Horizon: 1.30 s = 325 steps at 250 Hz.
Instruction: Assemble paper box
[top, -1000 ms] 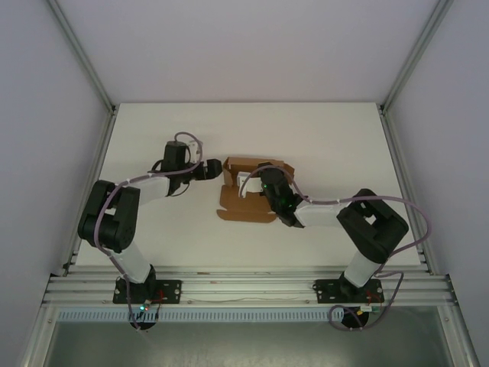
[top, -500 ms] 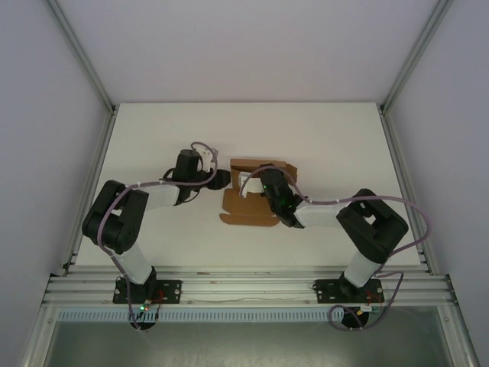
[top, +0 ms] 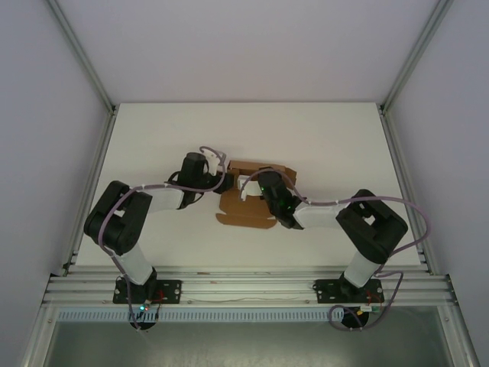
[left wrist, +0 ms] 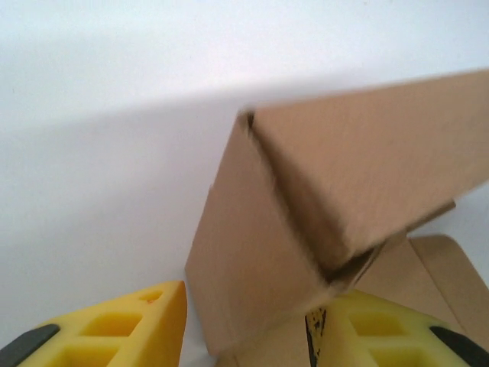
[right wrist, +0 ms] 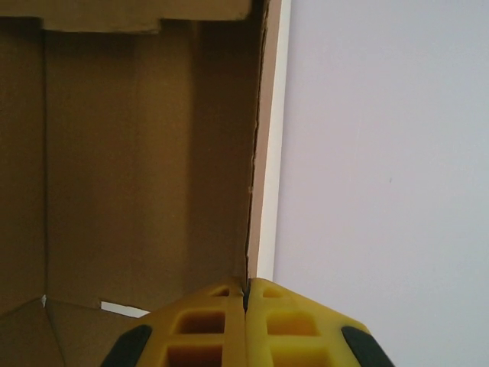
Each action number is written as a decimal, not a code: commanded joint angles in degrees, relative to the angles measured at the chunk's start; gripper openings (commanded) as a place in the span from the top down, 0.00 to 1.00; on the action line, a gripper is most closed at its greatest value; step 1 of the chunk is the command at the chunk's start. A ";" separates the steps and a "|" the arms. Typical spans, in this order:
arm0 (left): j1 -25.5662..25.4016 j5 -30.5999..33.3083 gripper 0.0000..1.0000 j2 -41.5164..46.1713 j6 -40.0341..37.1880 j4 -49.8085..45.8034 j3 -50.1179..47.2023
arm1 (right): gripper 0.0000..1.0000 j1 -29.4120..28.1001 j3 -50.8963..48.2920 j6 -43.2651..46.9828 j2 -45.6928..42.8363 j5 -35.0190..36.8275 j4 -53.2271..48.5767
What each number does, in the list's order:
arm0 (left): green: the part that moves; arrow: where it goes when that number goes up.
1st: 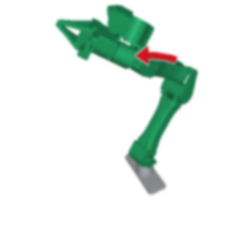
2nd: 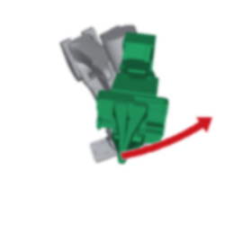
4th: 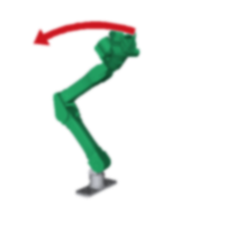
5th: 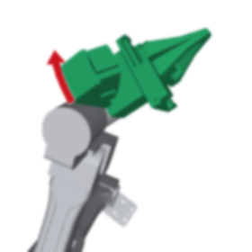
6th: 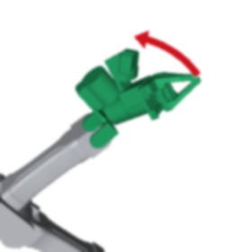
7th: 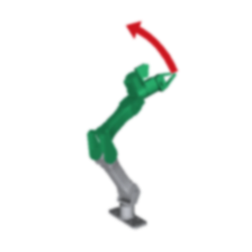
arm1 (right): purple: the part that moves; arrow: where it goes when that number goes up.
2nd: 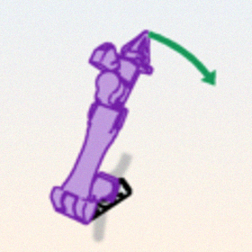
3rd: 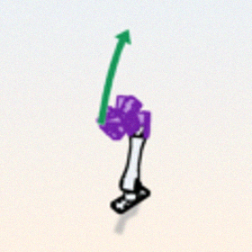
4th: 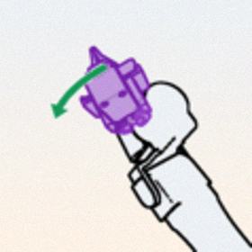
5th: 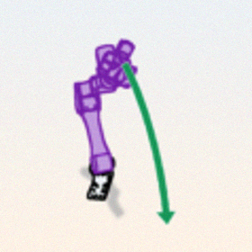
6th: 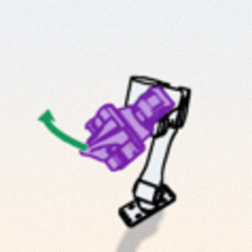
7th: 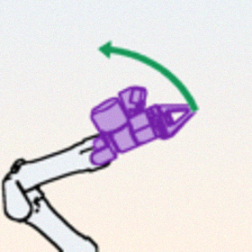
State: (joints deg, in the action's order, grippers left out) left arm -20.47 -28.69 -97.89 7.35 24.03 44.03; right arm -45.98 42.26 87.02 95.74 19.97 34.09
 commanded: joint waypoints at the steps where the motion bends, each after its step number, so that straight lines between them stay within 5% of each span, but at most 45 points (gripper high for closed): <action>1: -1.53 3.55 0.55 -1.68 -1.68 3.19 1.63 | 1.00 -0.89 -0.87 -1.80 -0.09 0.78 -2.42; 40: -3.07 8.97 0.59 -2.87 -1.65 3.83 2.27 | 1.00 -1.22 -0.80 -3.80 0.06 0.64 -3.78; 90: -6.49 18.71 0.78 -3.67 -1.47 7.12 0.58 | 1.00 -1.66 0.01 -8.52 -0.03 1.97 -5.72; 142: -8.97 25.19 0.89 -5.59 -2.42 9.23 -0.08 | 1.00 -3.57 1.69 -20.97 -2.08 4.55 -11.75; 162: -9.39 24.45 0.89 -5.74 -3.55 9.69 -0.12 | 0.87 -3.67 1.90 -25.60 -3.88 4.19 -13.43; 184: -9.85 24.52 0.89 -5.26 -4.38 8.77 0.31 | 0.56 -3.65 2.81 -33.00 -7.58 3.79 -17.53; 206: -10.12 23.67 0.98 -4.95 -5.20 12.13 -1.25 | 0.41 -3.62 1.99 -38.13 -12.91 0.17 -21.06; 254: -10.36 21.43 1.00 -4.77 -5.80 14.25 -2.92 | 0.25 -1.41 -2.53 -49.93 -26.84 -9.90 -24.53; 280: -10.80 21.74 1.00 -4.52 -6.04 15.88 -4.42 | 0.17 6.07 -2.00 -66.51 -31.65 -19.61 -23.98; 308: -11.35 20.97 1.00 -4.33 -5.54 17.85 -5.94 | 0.12 14.38 3.28 -79.33 -30.04 -33.88 -27.33; 325: -11.76 20.41 1.00 -4.13 -5.10 19.30 -6.90 | 0.10 15.31 8.13 -81.51 -25.63 -35.83 -31.09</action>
State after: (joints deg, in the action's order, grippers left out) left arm -31.07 -6.17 -102.48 2.48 40.47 39.42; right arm -32.88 43.42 20.71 65.19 -2.57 9.43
